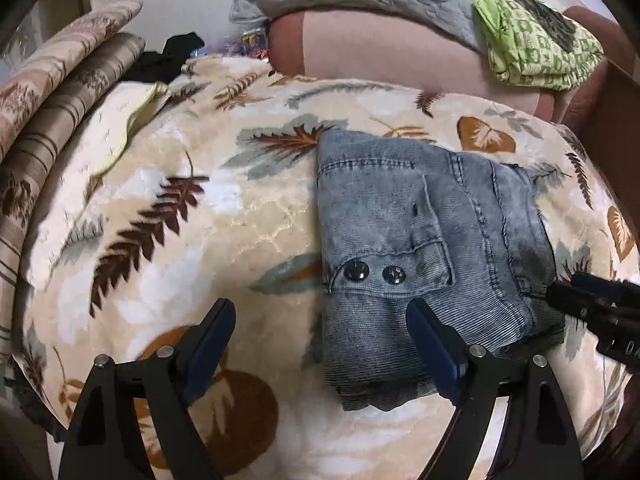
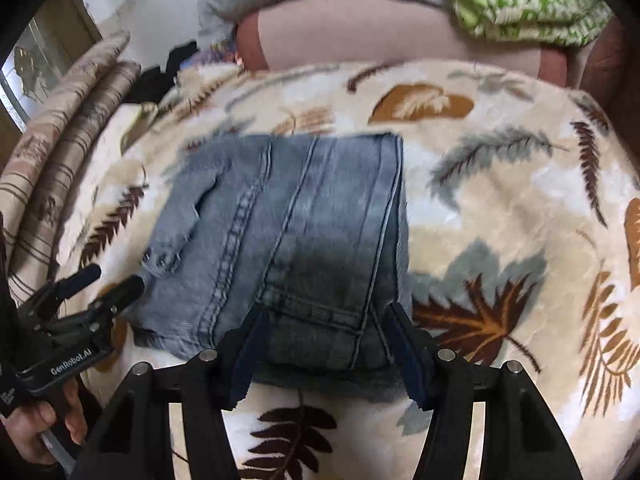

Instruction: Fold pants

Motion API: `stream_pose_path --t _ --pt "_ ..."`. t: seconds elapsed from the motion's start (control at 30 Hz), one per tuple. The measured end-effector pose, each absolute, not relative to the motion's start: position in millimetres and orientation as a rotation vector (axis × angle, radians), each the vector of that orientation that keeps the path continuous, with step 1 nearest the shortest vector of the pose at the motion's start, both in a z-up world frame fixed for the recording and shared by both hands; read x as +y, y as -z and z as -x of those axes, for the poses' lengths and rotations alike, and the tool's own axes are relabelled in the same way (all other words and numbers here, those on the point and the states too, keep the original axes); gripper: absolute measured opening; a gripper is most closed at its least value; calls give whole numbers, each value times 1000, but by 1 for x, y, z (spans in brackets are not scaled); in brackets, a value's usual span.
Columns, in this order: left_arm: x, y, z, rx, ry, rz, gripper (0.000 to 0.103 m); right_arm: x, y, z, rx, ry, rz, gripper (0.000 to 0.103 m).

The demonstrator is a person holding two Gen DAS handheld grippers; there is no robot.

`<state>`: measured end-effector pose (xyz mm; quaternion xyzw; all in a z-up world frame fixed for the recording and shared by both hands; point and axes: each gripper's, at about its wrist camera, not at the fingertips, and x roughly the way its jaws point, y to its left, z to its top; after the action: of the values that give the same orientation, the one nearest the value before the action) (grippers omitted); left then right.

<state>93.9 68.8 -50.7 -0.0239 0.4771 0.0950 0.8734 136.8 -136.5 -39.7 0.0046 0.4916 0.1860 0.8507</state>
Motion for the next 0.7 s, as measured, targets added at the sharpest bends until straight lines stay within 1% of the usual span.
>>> stream_pose_path --t 0.03,0.07,0.1,0.13,0.23,0.33,0.47,0.53,0.63,0.7 --pt "65 59 -99 1029 -198 37 88 -135 47 -139 1051 -388 -7 71" --pt "64 64 -99 1032 -197 32 88 -130 66 -142 1123 -377 37 72" --pt "63 61 -97 1009 -204 35 88 -126 81 -144 1171 -379 78 76" --pt "62 59 -96 1006 -205 32 88 -128 78 -141 1119 -377 78 76" --pt "62 54 -95 1006 -199 21 88 -134 67 -137 1124 -366 44 76" --pt "62 52 -90 999 -199 29 88 -145 51 -136 1081 -360 24 76" --pt "61 53 -90 1000 -197 27 88 -149 14 -164 1007 -384 -56 77" --pt "63 54 -91 1004 -191 33 88 -137 -2 -191 984 -429 -106 77" --pt "63 55 -92 1007 -188 36 88 -106 -1 -229 983 -432 -75 79" --pt "62 56 -92 1005 -188 33 88 -92 22 -255 1033 -365 -15 81"
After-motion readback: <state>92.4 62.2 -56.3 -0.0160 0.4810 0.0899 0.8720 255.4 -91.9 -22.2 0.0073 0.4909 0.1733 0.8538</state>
